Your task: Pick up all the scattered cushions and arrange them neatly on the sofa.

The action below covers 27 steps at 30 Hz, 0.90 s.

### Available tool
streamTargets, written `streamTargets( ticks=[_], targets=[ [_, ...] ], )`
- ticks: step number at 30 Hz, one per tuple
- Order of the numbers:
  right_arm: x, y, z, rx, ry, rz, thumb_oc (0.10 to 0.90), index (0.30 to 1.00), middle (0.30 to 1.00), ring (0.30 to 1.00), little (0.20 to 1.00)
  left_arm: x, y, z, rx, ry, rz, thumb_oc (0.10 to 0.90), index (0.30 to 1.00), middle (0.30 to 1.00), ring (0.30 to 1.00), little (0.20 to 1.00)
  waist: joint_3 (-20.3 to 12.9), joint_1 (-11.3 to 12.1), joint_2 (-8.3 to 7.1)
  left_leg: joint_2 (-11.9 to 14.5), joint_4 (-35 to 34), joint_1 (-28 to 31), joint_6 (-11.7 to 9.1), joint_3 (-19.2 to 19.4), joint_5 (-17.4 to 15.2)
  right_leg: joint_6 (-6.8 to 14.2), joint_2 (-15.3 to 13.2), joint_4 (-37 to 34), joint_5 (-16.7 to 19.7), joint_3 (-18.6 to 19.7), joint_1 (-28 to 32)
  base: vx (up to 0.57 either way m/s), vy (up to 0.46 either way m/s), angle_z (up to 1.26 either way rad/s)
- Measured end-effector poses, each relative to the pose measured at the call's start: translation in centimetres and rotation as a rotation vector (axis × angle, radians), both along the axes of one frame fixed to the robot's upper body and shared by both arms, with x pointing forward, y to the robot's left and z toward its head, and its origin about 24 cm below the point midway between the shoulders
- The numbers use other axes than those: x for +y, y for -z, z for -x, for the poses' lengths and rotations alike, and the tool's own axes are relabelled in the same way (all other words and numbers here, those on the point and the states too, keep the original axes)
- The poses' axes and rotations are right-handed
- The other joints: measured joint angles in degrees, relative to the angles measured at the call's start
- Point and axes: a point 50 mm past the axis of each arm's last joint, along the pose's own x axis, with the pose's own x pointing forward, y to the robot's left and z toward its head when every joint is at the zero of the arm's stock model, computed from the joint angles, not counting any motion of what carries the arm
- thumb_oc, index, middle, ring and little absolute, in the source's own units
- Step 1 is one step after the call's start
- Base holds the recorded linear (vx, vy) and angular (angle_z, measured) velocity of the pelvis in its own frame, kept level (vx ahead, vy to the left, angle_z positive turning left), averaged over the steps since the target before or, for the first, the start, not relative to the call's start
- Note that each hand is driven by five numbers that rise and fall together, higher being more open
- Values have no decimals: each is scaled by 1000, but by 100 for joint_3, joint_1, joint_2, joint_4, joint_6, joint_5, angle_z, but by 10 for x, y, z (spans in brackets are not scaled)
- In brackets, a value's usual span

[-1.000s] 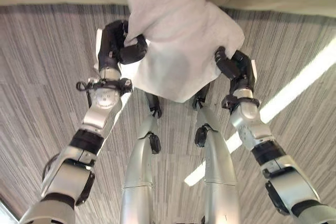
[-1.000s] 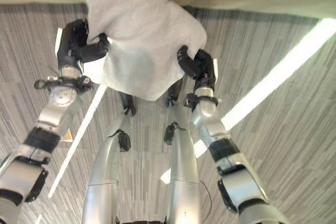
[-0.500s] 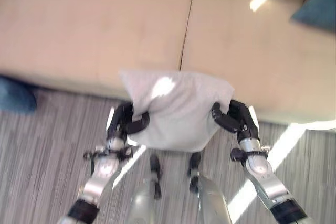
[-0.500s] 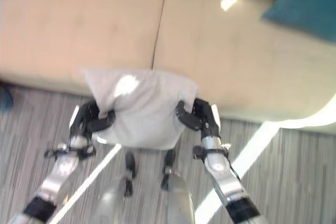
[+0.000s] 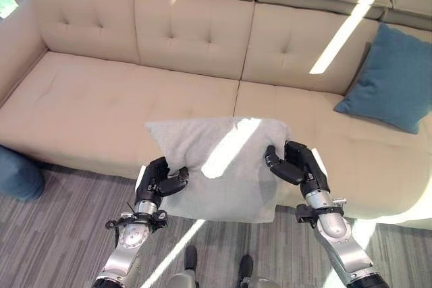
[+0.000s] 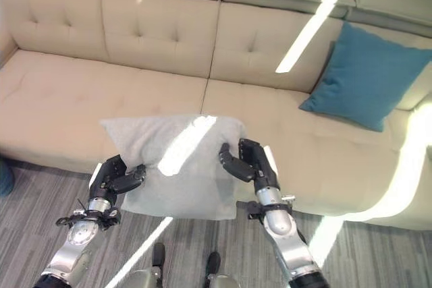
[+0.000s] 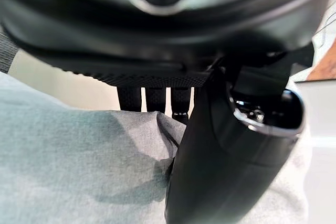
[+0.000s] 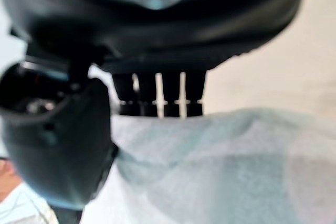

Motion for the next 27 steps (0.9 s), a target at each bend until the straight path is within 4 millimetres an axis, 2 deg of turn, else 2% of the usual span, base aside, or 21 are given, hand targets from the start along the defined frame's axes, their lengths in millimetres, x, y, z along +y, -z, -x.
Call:
streamTargets(
  ticks=[1,2,3,4,5,7,8,11,14,15,16,17,18,19,20,21,22,23,24,25,27],
  targets=[
    [2,1,1,4,-4,-7,400,300,300,300,300,3,-2,-1,-6,-2,-7,400,300,300,300,300,1,25,4,-41,92,112,23,39,-82,37,-98,38,29,-8,119,88,283,-34],
    [2,-2,-2,-11,-6,-5,400,300,300,300,300,4,-6,-5,-24,3,-13,400,300,300,300,300,23,-5,71,-47,149,72,175,48,-269,218,-58,533,-37,62,-164,221,315,-35],
    [5,-2,-2,-11,-10,-7,400,300,300,300,300,6,-7,-6,-22,3,-23,400,300,300,300,300,100,-58,184,-18,246,106,480,90,-651,307,-174,2012,-102,249,-907,210,182,-30],
    [4,1,1,0,-2,-7,400,300,300,300,300,7,-5,-4,-14,5,-29,400,300,300,300,300,115,-91,164,0,163,227,422,45,-635,395,-263,2627,-183,243,-1166,136,34,-26],
    [3,5,4,19,1,-8,400,300,300,300,300,7,-3,-2,0,10,-36,400,300,300,300,300,127,-125,92,-66,43,402,389,45,-580,439,-326,2758,-389,242,-1232,94,5,0],
    [1,11,10,47,7,-4,400,300,300,300,300,8,-1,1,11,24,-50,400,300,300,300,300,62,-176,-36,-144,22,449,410,54,-589,408,-221,1989,-527,210,-1122,196,-7,6],
    [2,12,10,49,-7,-5,400,300,300,300,300,9,-1,1,16,26,-60,400,300,300,300,300,18,-173,-143,-157,-198,494,363,9,-548,448,81,1411,-576,352,-1202,199,-46,6],
    [3,12,10,53,-16,-4,400,300,300,300,300,10,2,0,28,15,-59,400,300,300,300,300,45,-205,-99,-188,-318,533,387,-69,-436,309,403,764,-405,383,-1353,149,-66,19],
    [-1,15,11,67,-4,1,400,300,300,300,300,6,5,1,40,22,-48,400,300,300,300,300,54,-331,-83,-327,-341,650,324,-432,-469,80,490,128,91,386,-1048,156,-97,78],
    [-6,19,15,87,15,9,400,300,300,300,300,1,8,2,55,27,-37,400,300,300,300,300,41,-344,-48,-371,-320,850,183,-686,-559,-292,515,-305,606,438,-564,196,-156,97],
    [-8,19,15,87,21,12,400,300,300,300,300,-1,9,3,56,27,-28,400,300,300,300,300,26,-305,1,-331,-243,838,106,-735,-601,-289,558,-435,608,374,-449,125,-118,97],
    [-10,17,14,80,26,13,400,300,300,300,300,-3,7,1,46,30,-20,400,300,300,300,300,33,-216,8,-316,249,626,-87,-753,-726,-363,571,-660,652,236,-242,20,-34,55],
    [-10,12,10,60,22,19,400,300,300,300,300,-5,6,0,41,30,-12,400,300,300,300,300,30,-169,-2,-313,1289,150,-191,-636,-1026,-546,549,-725,676,236,-103,71,-58,33],
    [-11,5,5,32,26,20,400,300,300,300,300,-5,0,-3,11,32,-9,400,300,300,300,300,26,-211,6,-108,1227,28,-192,-580,-1120,-628,681,-723,610,255,-79,158,-47,13],
    [-22,9,6,55,60,30,400,300,300,300,300,-15,2,-9,15,56,15,400,300,300,300,300,69,-236,-91,9,2658,-712,-524,-504,-950,-713,786,-667,369,223,-57,289,15,6],
    [-26,12,9,68,80,21,400,300,300,300,300,-17,7,-7,36,77,14,400,300,300,300,300,159,-194,-235,217,3545,-1423,-407,-240,-1082,-749,708,-784,297,222,63,284,117,24],
    [-26,12,9,67,82,17,400,300,300,300,300,-17,7,-7,37,80,13,400,300,300,300,300,192,-204,-273,323,3305,-1571,-335,-203,-1122,-754,710,-785,280,199,59,262,143,19],
    [-25,13,9,70,82,10,400,300,300,300,300,-18,8,-6,42,79,15,400,300,300,300,300,208,-173,-312,370,2404,-1660,-371,-288,-1089,-707,722,-779,247,208,22,282,167,-8],
    [-23,12,7,61,81,-3,400,300,300,300,300,-17,9,-5,53,77,16,400,300,300,300,300,242,-184,-253,406,779,-1542,-557,-667,-690,-672,771,-768,263,275,1,268,163,-31],
    [-20,13,7,66,76,-9,400,300,300,300,300,-16,12,-2,70,72,14,400,300,300,300,300,231,-171,-179,441,358,-1408,-529,-669,-520,-652,819,-746,250,345,55,268,176,-50],
    [-15,17,9,84,55,-7,400,300,300,300,300,-12,19,6,101,57,14,400,300,300,300,300,194,-196,-76,414,45,-1021,-481,-647,-380,-558,844,-745,173,501,220,124,92,-57]
  ],
)
